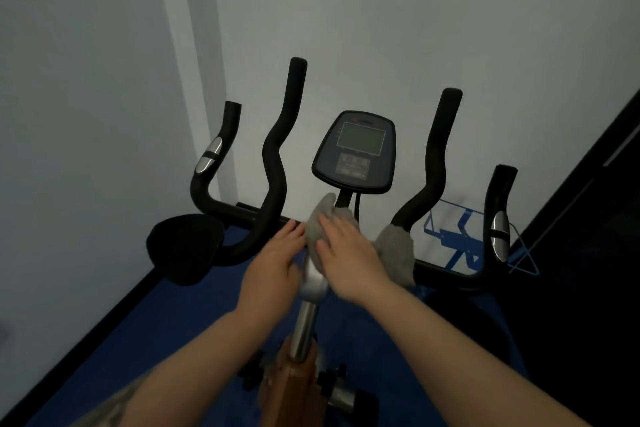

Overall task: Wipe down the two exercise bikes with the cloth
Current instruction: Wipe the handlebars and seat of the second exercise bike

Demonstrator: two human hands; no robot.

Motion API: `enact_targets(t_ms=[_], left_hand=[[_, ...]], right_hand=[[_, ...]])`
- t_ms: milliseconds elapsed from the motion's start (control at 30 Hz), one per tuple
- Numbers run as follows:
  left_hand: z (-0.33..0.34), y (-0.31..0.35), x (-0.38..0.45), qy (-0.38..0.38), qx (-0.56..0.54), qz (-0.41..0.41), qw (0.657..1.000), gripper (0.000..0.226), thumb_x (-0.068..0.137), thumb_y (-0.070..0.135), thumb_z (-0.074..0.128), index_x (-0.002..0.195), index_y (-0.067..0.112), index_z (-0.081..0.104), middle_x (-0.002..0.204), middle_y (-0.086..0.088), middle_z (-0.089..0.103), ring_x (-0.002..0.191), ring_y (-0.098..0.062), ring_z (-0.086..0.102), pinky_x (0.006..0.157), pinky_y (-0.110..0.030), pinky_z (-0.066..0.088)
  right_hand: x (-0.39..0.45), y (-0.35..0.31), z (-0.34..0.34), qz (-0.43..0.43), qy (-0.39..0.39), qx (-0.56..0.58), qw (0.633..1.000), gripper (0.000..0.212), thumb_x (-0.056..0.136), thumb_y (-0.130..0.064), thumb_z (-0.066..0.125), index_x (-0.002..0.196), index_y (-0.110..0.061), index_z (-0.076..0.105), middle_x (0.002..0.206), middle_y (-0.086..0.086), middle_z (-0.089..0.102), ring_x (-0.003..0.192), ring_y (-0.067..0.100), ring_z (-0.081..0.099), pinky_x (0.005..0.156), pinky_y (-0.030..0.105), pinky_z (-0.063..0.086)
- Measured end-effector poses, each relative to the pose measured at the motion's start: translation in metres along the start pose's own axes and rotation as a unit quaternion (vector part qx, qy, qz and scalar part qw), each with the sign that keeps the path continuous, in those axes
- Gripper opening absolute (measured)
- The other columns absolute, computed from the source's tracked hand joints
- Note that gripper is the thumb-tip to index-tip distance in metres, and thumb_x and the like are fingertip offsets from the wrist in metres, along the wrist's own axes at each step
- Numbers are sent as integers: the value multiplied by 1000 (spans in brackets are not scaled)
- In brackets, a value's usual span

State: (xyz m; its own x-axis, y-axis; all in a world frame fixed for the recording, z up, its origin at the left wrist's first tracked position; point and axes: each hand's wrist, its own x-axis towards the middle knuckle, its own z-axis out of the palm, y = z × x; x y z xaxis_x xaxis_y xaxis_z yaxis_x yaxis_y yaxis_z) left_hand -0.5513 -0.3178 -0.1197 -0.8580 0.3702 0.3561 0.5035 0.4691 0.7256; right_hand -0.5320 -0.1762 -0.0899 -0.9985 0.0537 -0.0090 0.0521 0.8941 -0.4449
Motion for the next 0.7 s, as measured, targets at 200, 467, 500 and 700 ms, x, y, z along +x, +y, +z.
enact_targets(t_ms=[200, 467, 500, 700], left_hand=[[-20, 5, 12, -40, -69, -58, 995, 54, 92, -12, 37, 134, 17, 55, 139, 0, 54, 127, -19, 51, 105, -26, 41], [-4, 11, 2, 30, -151, -77, 985, 41, 97, -6, 40, 126, 19, 54, 111, 18, 57, 98, 21, 51, 80, 3, 37], [-2, 13, 2, 47, -151, -83, 984, 41, 97, -5, 39, 127, 19, 55, 112, 15, 57, 98, 21, 50, 80, 4, 36], [6, 34, 32, 45, -133, -64, 988, 40, 98, 2, 39, 114, 35, 55, 94, 24, 60, 78, 14, 57, 64, -2, 42]], right_hand=[[12, -6, 2, 34, 65, -22, 997, 40, 105, -30, 24, 141, -21, 40, 147, 2, 40, 136, 21, 36, 110, 40, 29], [2, -19, 44, 75, 210, -17, 975, 52, 105, -33, 25, 155, -24, 16, 161, 1, 20, 148, 18, 13, 120, 34, -3], [17, -17, 30, 98, 200, 16, 975, 48, 105, -30, 26, 151, -20, 28, 153, 4, 36, 142, 20, 30, 119, 35, 10], [27, -3, -26, 199, 177, 241, 933, 32, 102, -25, 35, 106, -10, 64, 103, 10, 65, 99, 29, 60, 84, 36, 45]])
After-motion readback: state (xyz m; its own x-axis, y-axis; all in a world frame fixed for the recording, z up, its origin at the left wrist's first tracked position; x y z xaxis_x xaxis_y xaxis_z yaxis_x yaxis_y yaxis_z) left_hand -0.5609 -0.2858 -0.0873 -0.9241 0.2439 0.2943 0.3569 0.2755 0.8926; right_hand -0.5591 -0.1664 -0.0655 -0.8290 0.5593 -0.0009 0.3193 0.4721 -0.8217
